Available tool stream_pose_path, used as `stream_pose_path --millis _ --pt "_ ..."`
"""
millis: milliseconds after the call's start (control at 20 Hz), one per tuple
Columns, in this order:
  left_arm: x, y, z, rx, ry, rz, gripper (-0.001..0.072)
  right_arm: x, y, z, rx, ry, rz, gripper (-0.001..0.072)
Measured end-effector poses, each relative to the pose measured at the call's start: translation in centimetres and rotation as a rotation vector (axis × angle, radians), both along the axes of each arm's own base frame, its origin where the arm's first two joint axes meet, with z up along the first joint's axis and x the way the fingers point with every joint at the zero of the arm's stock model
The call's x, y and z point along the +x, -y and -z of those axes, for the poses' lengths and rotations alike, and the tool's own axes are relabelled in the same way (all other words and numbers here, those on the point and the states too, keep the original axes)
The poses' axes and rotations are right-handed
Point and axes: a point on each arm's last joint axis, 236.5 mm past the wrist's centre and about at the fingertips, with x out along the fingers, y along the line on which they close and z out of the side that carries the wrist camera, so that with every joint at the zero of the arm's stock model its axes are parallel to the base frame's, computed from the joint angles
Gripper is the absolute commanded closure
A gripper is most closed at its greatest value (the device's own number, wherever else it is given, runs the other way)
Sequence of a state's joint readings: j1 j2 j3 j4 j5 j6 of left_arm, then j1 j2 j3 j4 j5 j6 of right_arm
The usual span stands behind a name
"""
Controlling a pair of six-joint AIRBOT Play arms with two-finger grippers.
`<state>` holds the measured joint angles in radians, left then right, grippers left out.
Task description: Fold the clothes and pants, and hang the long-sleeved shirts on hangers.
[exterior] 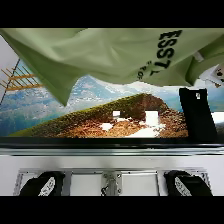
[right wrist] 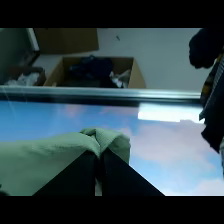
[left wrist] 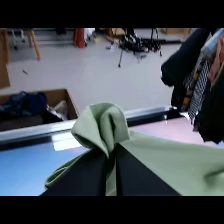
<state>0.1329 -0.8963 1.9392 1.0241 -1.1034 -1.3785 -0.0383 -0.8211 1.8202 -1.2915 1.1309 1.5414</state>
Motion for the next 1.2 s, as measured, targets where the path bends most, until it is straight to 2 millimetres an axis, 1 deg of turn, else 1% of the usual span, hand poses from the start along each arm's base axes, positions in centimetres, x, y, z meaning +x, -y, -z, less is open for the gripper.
stream_pose_path --millis 100,150,250,300,350,400,450,500,550,600,650,750,800,850,900,950,1000,1050,1100,1150,1200 --pt "-2.1 -0.7 -1.0 -0.022 0.053 -0.039 0.0695 -2.0 0.2 -1.9 0.007 0.068 0.012 0.0698" --pt "-2.9 -1.1 -1.1 -0.035 0.071 -0.059 0.0695 -2.8 0.2 -2.8 0.019 0.1 0.015 0.0698" --pt "-3.8 -1.8 -0.7 -0.065 0.082 -0.096 0.0695 -3.7 0.2 -3.7 0.044 0.131 0.018 0.0698" --pt "-3.9 -2.3 -0.1 -0.078 0.073 -0.113 0.0695 -3.7 0.2 -3.8 0.059 0.13 0.019 0.0698" --pt "-3.6 -2.7 1.0 -0.098 0.049 -0.131 0.0695 -3.2 0.3 -3.5 0.075 0.113 0.02 0.0698" --pt "-2.8 -3.3 2.4 -0.119 0.009 -0.146 0.0695 -2.2 0.3 -2.6 0.088 0.077 0.02 0.0698" --pt "-1.9 -3.7 4.1 -0.138 -0.038 -0.157 0.0695 -0.6 0.2 -1.0 0.101 0.012 0.021 0.0698" --pt "-0.6 -4.2 6.3 -0.156 -0.103 -0.163 0.0695 1.4 0.2 1.1 0.107 -0.071 0.021 0.0697" --pt "0.9 -4.5 8.6 -0.173 -0.172 -0.163 0.0695 3.6 0.2 3.7 0.112 -0.165 0.021 0.0697" --pt "2.6 -4.7 11.2 -0.19 -0.249 -0.158 0.0695 5.9 0.2 6.7 0.111 -0.267 0.022 0.0697" --pt "4.6 -4.7 14.5 -0.204 -0.342 -0.149 0.0695 8.5 0.1 10.3 0.107 -0.384 0.02 0.0697" --pt "8.9 -4.2 21.2 -0.227 -0.518 -0.124 0.0695 13.1 0.0 17.6 0.1 -0.587 0.017 0.0697" --pt "11.1 -3.8 24.2 -0.237 -0.582 -0.114 0.0695 15.4 0.0 21.3 0.094 -0.676 0.016 0.0697" --pt "13.8 -3.4 27.2 -0.242 -0.632 -0.107 0.0695 17.4 -0.1 24.5 0.093 -0.737 0.015 0.0696" --pt "16.5 -3.0 29.7 -0.235 -0.663 -0.102 0.0695 19.3 -0.2 27.3 0.094 -0.775 0.014 0.0691" --pt "19.3 -2.7 31.7 -0.231 -0.679 -0.101 0.0685 21.2 -0.3 29.8 0.102 -0.799 0.016 0.0655" --pt "22.1 -2.3 33.5 -0.221 -0.692 -0.096 0.037 22.9 -0.4 31.6 0.11 -0.804 0.019 0.0462" --pt "24.8 -2.0 35.1 -0.215 -0.705 -0.089 0.0074 24.5 -0.3 32.9 0.122 -0.79 0.027 0.0197" --pt "26.9 -1.7 36.3 -0.21 -0.725 -0.079 0.0092 25.7 -0.1 33.7 0.136 -0.772 0.036 0.0058" --pt "28.5 -1.5 37.5 -0.216 -0.756 -0.069 0.0092 26.6 0.2 34.0 0.146 -0.753 0.048 0.0064" --pt "29.9 -1.5 38.4 -0.23 -0.79 -0.062 0.0092 27.3 0.6 34.0 0.158 -0.732 0.058 0.0064"
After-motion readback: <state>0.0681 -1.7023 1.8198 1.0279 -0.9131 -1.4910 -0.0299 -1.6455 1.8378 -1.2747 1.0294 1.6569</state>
